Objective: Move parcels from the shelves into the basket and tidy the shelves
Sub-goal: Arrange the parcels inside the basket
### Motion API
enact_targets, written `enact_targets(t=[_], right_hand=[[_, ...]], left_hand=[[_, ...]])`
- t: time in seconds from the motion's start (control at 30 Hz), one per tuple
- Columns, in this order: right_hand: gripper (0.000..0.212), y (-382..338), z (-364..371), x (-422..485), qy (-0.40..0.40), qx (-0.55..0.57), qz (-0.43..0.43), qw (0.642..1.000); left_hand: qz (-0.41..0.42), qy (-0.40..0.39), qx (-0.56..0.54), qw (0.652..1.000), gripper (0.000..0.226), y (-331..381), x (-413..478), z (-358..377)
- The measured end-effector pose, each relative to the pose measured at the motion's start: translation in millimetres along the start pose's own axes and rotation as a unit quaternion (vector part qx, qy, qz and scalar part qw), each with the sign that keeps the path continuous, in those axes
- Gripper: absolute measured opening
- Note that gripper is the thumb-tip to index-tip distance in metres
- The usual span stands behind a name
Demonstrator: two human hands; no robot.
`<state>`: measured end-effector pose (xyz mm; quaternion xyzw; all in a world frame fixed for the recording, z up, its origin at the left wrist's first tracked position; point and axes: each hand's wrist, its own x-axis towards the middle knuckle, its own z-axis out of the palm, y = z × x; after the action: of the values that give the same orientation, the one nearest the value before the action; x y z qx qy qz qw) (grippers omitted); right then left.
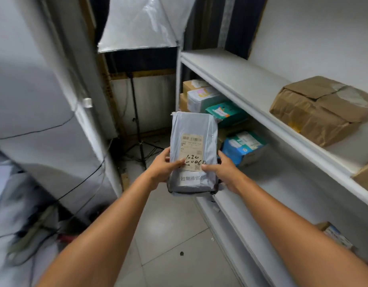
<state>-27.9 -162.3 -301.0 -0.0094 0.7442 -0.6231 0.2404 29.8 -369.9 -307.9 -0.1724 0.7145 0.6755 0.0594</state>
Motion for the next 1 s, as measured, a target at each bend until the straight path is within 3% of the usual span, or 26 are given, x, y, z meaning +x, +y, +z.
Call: enact_targets(t=[0.17, 0.3, 0.4, 0.6, 1.0], right_hand=[[0.049, -12.5, 43.9, -6.6, -0.083, -0.024, -0.016, 0.996], [0.049, -24.8, 86.7, -13.9, -0.177, -0.053, -0.035, 0.982], [0.052, -30.3, 115.6, -18.7, -0.231, -0.075, -0.058, 0.968], [0.053, -31.2, 146.1, -50.0, -0.347, -0.171, -0.099, 0.917], [0.056, 20.4, 208.0, -158.1, -0.478, -0.286, -0.14, 0.819]], left_hand=[[0.022, 0.069, -0.016, 0.997, 0.06, -6.3, -46.3, -35.7], [0.008, 0.153, -0.039, 0.987, 0.059, -14.6, -89.9, -66.6], [0.006, 0.221, -0.058, 0.974, 0.046, -16.9, -125.1, -80.1], [-0.008, 0.366, -0.067, 0.928, 0.055, -43.1, -200.6, -70.0], [-0.098, 0.507, -0.119, 0.848, 0.082, -123.9, -357.0, -28.2]])
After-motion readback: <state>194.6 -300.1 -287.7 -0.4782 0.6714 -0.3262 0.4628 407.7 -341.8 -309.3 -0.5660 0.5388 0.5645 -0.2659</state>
